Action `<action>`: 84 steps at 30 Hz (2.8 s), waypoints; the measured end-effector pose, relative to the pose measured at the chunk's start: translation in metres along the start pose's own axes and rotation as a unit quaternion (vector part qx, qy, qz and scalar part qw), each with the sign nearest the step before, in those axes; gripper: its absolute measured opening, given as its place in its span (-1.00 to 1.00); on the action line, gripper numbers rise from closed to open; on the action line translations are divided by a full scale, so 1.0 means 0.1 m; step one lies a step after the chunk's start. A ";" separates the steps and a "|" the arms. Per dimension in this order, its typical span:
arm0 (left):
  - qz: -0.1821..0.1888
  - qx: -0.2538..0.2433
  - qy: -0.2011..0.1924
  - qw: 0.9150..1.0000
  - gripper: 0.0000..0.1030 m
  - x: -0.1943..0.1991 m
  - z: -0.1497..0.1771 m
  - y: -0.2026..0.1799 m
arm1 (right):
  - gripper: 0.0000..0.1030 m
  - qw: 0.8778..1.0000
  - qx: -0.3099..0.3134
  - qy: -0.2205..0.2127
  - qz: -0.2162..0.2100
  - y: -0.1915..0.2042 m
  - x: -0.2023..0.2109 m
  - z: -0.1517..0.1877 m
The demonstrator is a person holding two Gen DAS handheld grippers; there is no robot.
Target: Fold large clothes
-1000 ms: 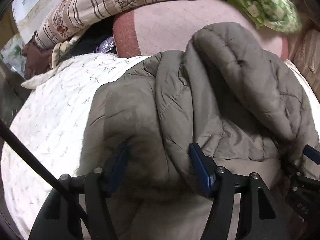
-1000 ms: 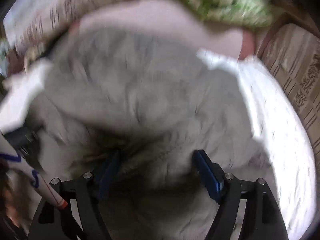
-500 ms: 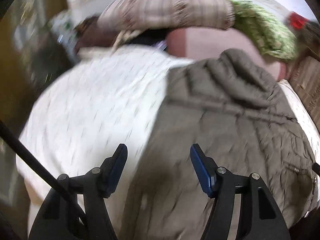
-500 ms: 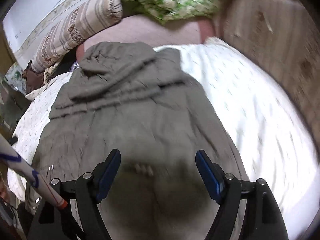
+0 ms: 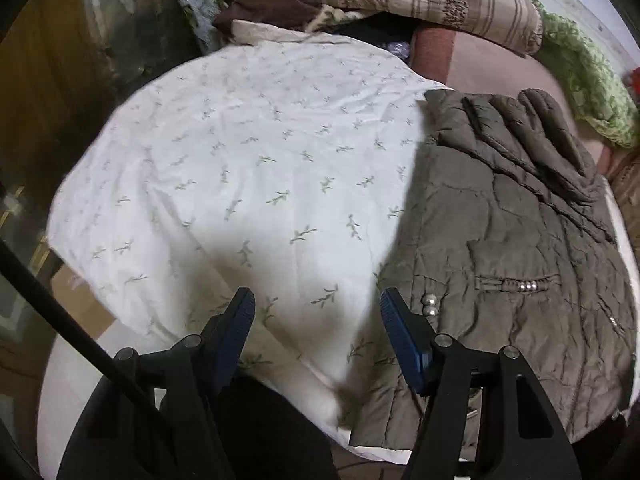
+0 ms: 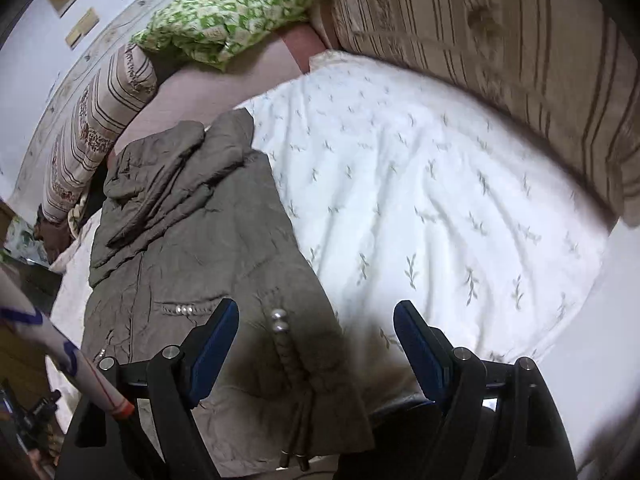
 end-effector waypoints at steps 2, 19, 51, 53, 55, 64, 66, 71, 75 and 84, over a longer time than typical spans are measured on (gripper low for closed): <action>0.021 -0.011 0.013 1.000 0.25 -0.08 -0.07 -0.02 | 0.63 1.000 -0.005 0.012 -0.015 -0.04 -0.08 -0.02; 0.263 -0.045 0.172 0.948 0.25 -0.83 -0.14 -0.48 | 0.64 0.967 -0.013 0.139 -0.213 0.12 -0.79 -0.19; 0.199 -0.082 0.121 0.969 -0.33 -0.60 0.62 -0.73 | -0.07 0.967 0.041 0.163 -0.192 0.36 -0.75 0.66; 0.180 -0.084 0.116 0.973 -0.55 -0.53 0.59 -0.75 | -0.34 0.969 0.030 0.160 -0.184 0.34 -0.76 0.66; 0.184 -0.078 0.104 0.974 -0.62 -0.39 0.55 -0.73 | -0.57 0.971 0.025 0.155 -0.180 0.36 -0.73 0.64; 0.203 -0.087 0.037 0.975 -0.67 0.34 0.67 -0.52 | -0.71 0.965 0.049 0.101 -0.239 0.39 0.00 0.65; 0.203 -0.084 0.038 0.975 -0.67 0.35 0.71 -0.49 | -0.71 0.963 0.067 0.097 -0.242 0.43 0.13 0.73; 0.184 -0.086 0.039 0.978 -0.67 0.30 0.65 -0.49 | -0.71 0.969 0.087 0.102 -0.207 0.47 0.12 0.78; 0.183 -0.088 0.008 0.979 -0.66 0.44 0.36 -0.56 | -0.71 0.972 0.100 0.087 -0.194 0.65 0.17 0.57; 0.162 -0.072 -0.049 0.983 -0.66 0.64 -0.99 -1.05 | -0.71 0.978 0.125 0.013 -0.169 1.33 0.36 -0.56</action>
Point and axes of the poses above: each gripper's, at about its wrist camera, not at the fingertips, and x roughly against the way its jaws point, y to its left, z to its underside, the point moved 3 cm from there along -x, roughly the way its jaws point, and after that the axes turned 14 degrees about y, right-handed, at the moved point
